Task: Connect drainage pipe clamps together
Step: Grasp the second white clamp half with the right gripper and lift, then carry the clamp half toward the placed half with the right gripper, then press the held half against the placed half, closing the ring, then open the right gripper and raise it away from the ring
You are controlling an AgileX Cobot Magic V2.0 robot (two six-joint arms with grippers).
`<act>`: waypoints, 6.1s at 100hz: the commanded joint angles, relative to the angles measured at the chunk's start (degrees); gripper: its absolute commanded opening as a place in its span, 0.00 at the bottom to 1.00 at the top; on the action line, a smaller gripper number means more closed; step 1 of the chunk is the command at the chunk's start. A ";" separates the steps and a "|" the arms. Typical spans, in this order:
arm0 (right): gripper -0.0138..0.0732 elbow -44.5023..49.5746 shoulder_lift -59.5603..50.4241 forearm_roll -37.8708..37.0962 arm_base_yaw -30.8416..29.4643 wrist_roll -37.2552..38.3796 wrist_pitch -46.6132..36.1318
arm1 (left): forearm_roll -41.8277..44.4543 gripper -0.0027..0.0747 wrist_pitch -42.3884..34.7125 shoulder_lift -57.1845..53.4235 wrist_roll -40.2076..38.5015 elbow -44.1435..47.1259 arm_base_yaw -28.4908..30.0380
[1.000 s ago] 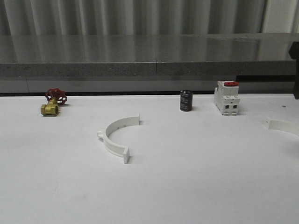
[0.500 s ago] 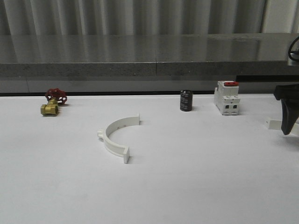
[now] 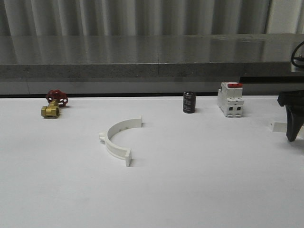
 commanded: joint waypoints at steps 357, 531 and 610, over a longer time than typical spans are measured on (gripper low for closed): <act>0.27 -23.20 9.81 -12.72 38.06 44.49 4.18 | -0.46 0.01 -4.44 0.26 0.04 -1.59 0.21; 0.78 -25.67 -2.33 -19.94 33.39 34.52 11.01 | -0.46 0.01 -4.44 0.26 0.04 -1.59 0.21; 0.78 14.68 -48.60 -20.82 13.90 23.30 4.14 | -0.46 0.01 -4.44 0.26 0.04 -1.59 0.21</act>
